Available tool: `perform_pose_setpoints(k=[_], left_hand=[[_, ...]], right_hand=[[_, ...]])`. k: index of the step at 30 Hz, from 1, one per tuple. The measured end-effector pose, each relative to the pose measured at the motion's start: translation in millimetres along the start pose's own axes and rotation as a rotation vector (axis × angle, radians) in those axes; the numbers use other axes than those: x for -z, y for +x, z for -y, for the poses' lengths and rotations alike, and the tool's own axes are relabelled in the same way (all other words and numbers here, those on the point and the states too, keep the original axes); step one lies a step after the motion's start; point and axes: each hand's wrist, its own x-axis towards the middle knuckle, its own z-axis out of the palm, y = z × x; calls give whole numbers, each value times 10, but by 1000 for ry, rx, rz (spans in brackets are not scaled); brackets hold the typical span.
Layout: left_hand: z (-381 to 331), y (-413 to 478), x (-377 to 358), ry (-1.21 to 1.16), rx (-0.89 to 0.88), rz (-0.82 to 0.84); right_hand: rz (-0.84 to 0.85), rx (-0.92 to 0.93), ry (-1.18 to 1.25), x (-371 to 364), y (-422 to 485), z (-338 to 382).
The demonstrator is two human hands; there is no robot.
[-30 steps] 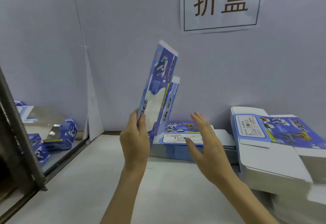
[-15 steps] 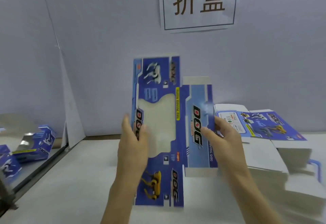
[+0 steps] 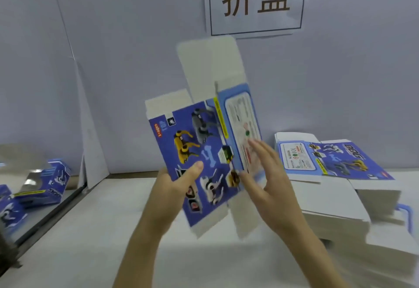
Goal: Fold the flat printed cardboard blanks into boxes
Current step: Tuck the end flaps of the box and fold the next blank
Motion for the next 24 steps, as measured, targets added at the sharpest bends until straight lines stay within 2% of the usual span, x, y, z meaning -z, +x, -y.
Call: perform_pose_setpoints(k=[2,4,7,9,16,24], left_hand=[[-17,-19,129,55,38,110],[-19,-27,209,66,109,181],[-60,-52,242,178,200,330],[-79,-73,226,270,252,401],[-97,-85,196,411,270,395],[-114,-94,157,402,235,349]], right_hand=[[-75,-14,-155,60,18,-22],[-136,69,-305,152,36,-6],[-75,310,-475,243,28,104],[-10,353,-488,248,-2,206],[129,275,-548,211,-38,281],[36,269,-533,91,15,234]])
